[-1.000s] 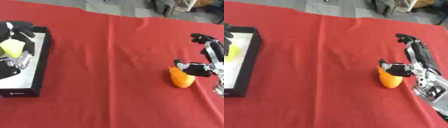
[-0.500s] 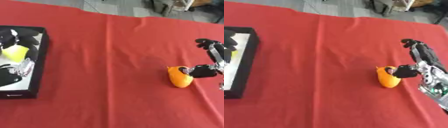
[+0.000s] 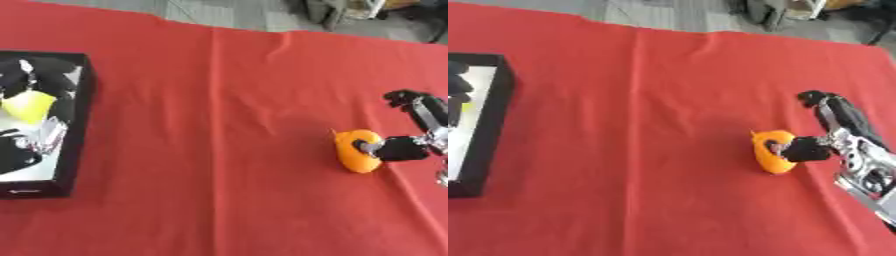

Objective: Pick up the objects with one hand, pass them to the other hand, and then place them into the box on the other side of the table.

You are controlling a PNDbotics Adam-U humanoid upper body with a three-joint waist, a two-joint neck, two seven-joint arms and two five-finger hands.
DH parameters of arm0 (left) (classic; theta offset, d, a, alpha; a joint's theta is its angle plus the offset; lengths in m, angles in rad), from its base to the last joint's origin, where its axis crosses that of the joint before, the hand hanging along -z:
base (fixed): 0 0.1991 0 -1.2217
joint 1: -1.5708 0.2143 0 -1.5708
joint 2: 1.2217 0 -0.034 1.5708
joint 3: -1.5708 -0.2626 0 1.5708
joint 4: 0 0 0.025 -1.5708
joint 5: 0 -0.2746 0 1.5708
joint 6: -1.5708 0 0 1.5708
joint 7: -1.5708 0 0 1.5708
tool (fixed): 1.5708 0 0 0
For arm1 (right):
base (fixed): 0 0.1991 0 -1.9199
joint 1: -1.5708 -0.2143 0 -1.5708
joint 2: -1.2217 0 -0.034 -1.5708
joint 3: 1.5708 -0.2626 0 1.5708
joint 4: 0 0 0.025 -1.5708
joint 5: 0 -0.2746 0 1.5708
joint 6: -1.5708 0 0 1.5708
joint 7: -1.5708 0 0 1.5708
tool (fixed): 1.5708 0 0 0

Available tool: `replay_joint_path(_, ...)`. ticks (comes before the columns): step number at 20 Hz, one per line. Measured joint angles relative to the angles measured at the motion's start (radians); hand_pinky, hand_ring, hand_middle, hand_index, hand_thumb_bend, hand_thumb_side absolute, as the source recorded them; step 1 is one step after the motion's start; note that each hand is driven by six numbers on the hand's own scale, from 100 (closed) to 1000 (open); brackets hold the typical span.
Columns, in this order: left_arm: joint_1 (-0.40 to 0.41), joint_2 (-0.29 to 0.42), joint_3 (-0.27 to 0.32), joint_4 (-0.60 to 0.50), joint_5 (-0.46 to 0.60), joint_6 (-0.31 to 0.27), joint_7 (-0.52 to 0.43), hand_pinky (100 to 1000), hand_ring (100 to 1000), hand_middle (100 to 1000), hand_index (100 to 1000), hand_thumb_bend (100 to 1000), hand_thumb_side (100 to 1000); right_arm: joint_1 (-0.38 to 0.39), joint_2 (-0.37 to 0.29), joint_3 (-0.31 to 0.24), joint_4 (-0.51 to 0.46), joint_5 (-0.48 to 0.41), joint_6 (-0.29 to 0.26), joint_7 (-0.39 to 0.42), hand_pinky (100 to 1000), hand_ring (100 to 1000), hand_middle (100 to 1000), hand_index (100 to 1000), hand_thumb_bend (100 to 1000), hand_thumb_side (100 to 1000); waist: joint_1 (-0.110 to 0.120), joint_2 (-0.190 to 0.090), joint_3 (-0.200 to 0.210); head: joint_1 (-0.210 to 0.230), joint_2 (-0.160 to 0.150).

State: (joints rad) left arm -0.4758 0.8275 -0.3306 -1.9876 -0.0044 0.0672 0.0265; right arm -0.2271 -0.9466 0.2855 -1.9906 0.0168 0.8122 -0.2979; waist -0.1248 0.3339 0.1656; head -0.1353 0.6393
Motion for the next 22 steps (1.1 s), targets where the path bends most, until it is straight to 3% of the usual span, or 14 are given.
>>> replay_joint_path(6, 0.0, -0.008, -0.005, 0.0, 0.0, -0.003, -0.001, 735, 604, 609, 817, 100, 450, 0.017, 0.001, 0.009, 0.0, -0.03, 0.015, 0.007, 943, 878, 796, 879, 436, 100, 0.0, 0.007, 0.002, -0.003, 0.0)
replay_joint_path(18, -0.008, -0.009, -0.008, 0.0, -0.006, -0.002, -0.003, 737, 602, 602, 804, 100, 446, 0.066, 0.003, 0.018, 0.0, -0.067, 0.017, 0.01, 1000, 877, 798, 877, 400, 100, 0.001, 0.019, 0.007, -0.007, 0.0)
replay_joint_path(22, -0.009, -0.014, -0.011, 0.0, -0.008, -0.004, -0.004, 736, 601, 601, 800, 100, 441, 0.084, 0.004, 0.021, 0.0, -0.086, 0.007, -0.001, 1000, 862, 749, 823, 381, 100, 0.001, 0.02, 0.008, -0.007, 0.0)
